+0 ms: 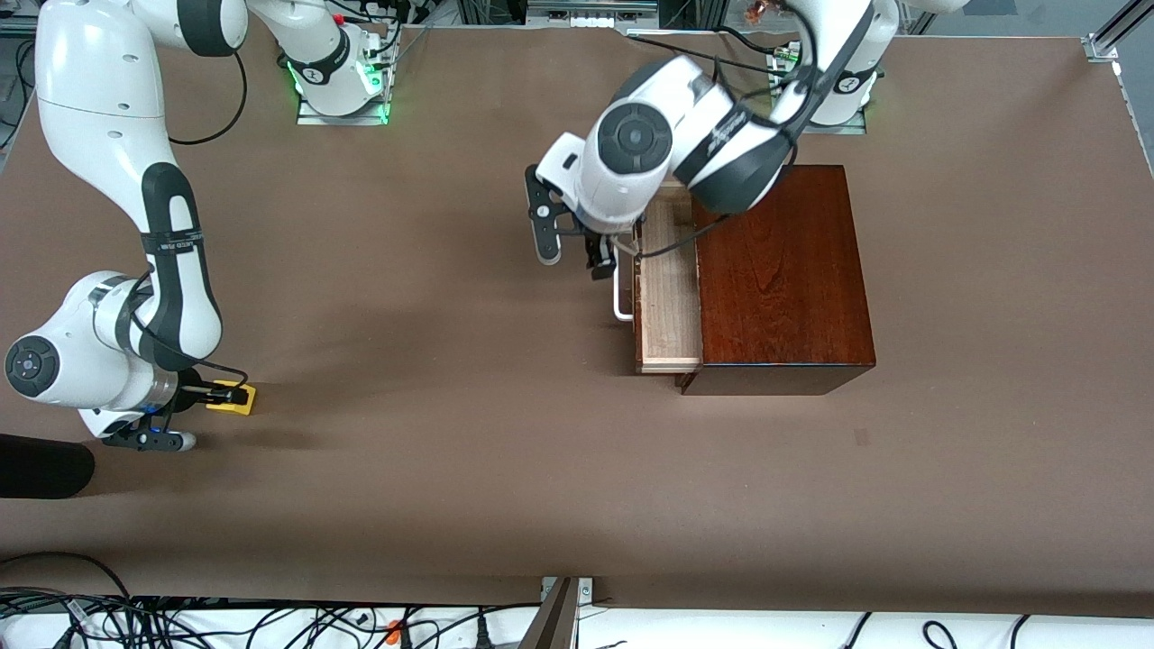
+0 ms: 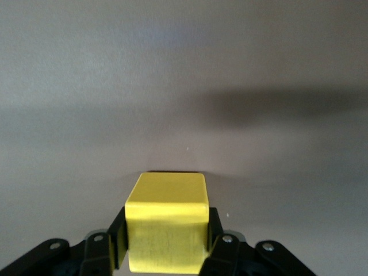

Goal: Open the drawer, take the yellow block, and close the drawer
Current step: 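Lower the cube to the table while the left gripper pushes the drawer, then push the drawer shut with the left gripper while the right gripper withdraws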

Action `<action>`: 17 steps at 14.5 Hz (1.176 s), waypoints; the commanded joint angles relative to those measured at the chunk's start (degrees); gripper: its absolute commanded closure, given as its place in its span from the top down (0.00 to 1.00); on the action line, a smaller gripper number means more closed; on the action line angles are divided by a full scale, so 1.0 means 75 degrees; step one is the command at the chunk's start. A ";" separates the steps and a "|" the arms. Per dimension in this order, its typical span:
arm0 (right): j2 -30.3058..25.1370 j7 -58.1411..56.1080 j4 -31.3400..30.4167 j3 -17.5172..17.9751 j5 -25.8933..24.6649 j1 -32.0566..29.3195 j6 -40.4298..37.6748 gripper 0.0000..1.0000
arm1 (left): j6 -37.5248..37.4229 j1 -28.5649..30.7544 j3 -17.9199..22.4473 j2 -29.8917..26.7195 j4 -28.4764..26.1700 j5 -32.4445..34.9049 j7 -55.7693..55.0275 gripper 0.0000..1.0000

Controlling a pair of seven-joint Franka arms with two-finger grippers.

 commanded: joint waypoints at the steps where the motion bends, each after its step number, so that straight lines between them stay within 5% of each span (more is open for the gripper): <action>1: 0.0229 -0.0368 0.0373 0.0088 0.0084 -0.0176 0.0191 0.00 | 0.0320 -0.0268 0.0047 0.0381 0.0225 0.0795 0.0766 1.00; 5: 0.0288 -0.0510 0.0432 0.0088 0.0095 -0.0235 0.0179 0.00 | 0.0753 -0.0351 0.0047 0.0511 -0.0324 0.1254 0.1410 1.00; 6: 0.0277 -0.0545 0.0432 0.0088 0.0084 -0.0235 0.0168 0.15 | 0.0801 -0.0339 0.0047 0.0558 -0.0419 0.1255 0.1574 1.00; 8: 0.0218 -0.0557 0.0432 0.0088 0.0095 -0.0224 0.0133 1.00 | 0.0813 -0.0385 0.0059 0.0698 -0.0454 0.1266 0.1681 1.00; 12: -0.0225 -0.0861 0.0421 0.0088 0.0096 -0.0130 -0.0030 1.00 | 0.0790 -0.0363 0.0059 0.0769 -0.0524 0.1653 0.1681 1.00; 17: -0.1712 -0.0744 0.0421 0.0042 -0.0523 0.0022 -0.1645 1.00 | 0.0182 -0.0269 0.0199 0.0676 -0.0525 0.1665 0.1669 1.00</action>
